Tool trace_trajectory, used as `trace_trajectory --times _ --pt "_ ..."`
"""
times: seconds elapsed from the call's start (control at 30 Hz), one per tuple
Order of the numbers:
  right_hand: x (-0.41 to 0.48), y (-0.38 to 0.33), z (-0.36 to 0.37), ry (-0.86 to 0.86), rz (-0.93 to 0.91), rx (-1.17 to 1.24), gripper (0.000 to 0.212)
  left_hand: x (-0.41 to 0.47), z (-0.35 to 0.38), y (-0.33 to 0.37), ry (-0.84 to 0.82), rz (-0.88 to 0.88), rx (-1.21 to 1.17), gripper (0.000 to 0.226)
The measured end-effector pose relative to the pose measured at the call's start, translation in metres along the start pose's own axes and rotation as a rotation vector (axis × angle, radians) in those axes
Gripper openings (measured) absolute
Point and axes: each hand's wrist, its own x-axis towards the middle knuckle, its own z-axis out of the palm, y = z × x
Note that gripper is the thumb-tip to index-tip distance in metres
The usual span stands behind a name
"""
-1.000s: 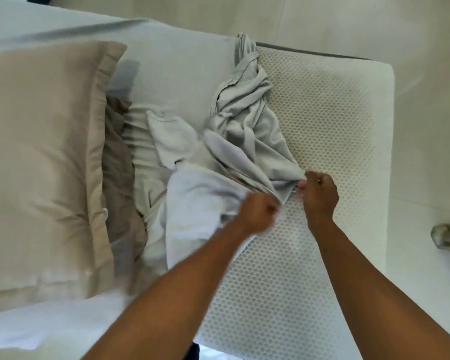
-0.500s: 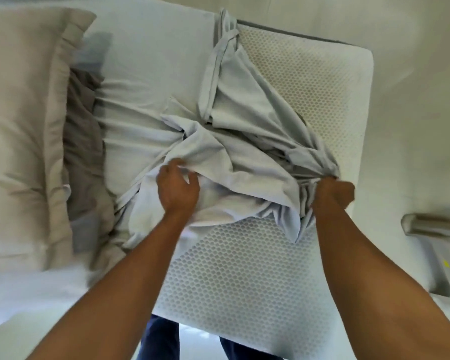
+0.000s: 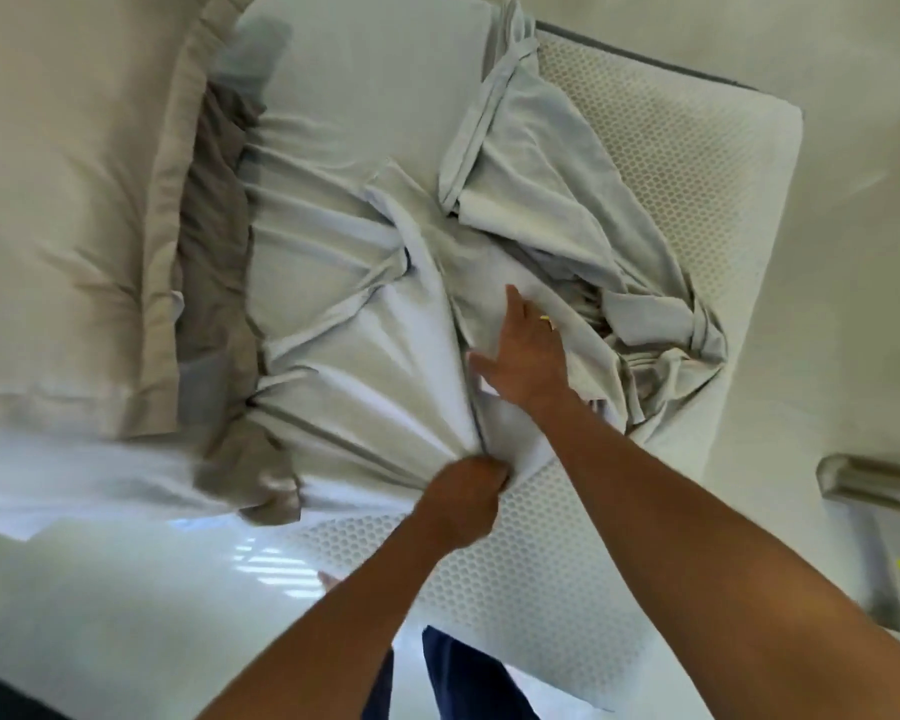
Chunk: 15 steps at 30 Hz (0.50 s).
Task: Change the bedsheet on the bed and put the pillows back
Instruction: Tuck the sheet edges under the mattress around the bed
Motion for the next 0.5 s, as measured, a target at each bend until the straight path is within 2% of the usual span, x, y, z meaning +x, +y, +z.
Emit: trace_trajectory --times 0.03,0.07,0.13,0.17,0.23,0.3,0.33,0.4,0.47,0.5 --pt "-0.001 0.002 0.008 -0.029 -0.005 -0.1 0.085 -0.003 -0.004 -0.001 0.002 -0.074 -0.085 0.013" --pt "-0.004 0.005 0.011 -0.01 -0.059 -0.138 0.069 -0.006 -0.01 -0.005 0.023 -0.154 -0.179 0.013" --pt "-0.02 0.023 0.018 0.103 -0.203 -0.102 0.046 -0.015 -0.028 -0.014 0.193 -0.295 -0.279 0.012" --pt "-0.032 0.036 0.019 0.132 -0.255 -0.093 0.043 -0.018 -0.036 -0.021 0.313 -0.357 -0.27 0.011" --pt "-0.072 0.063 0.016 0.05 -0.324 -0.177 0.037 -0.03 -0.053 -0.032 0.508 -0.478 -0.198 0.007" --pt "-0.123 0.09 0.012 -0.033 -0.34 -0.262 0.032 -0.044 -0.064 -0.042 0.603 -0.599 -0.186 0.015" --pt "-0.144 0.097 0.005 -0.158 -0.287 -0.316 0.032 -0.048 -0.066 -0.046 0.632 -0.641 -0.186 0.021" --pt "-0.173 0.087 -0.02 -0.54 -0.095 -0.526 0.031 -0.057 -0.062 -0.045 0.629 -0.708 -0.195 0.027" --pt "-0.188 0.063 -0.044 -0.92 -0.062 -0.73 0.025 -0.063 -0.05 -0.029 0.493 -0.808 -0.235 0.03" --pt "-0.187 0.046 -0.055 -1.017 -0.066 -0.773 0.012 -0.066 -0.043 -0.02 0.413 -0.84 -0.232 0.035"
